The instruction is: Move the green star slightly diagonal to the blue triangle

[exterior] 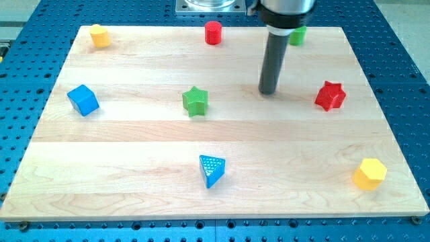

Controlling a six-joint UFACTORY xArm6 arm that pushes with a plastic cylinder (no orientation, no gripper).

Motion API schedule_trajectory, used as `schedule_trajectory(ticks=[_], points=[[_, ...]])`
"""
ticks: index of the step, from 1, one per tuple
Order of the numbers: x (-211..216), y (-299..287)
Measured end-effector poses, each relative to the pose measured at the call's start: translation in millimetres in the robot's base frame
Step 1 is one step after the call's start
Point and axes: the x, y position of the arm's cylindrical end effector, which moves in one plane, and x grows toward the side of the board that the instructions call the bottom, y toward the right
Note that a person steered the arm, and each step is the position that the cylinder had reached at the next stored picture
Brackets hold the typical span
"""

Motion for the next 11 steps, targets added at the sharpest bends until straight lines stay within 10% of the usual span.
schedule_trajectory(ticks=[7, 11], points=[[44.0, -129.7], [145.7, 166.7]])
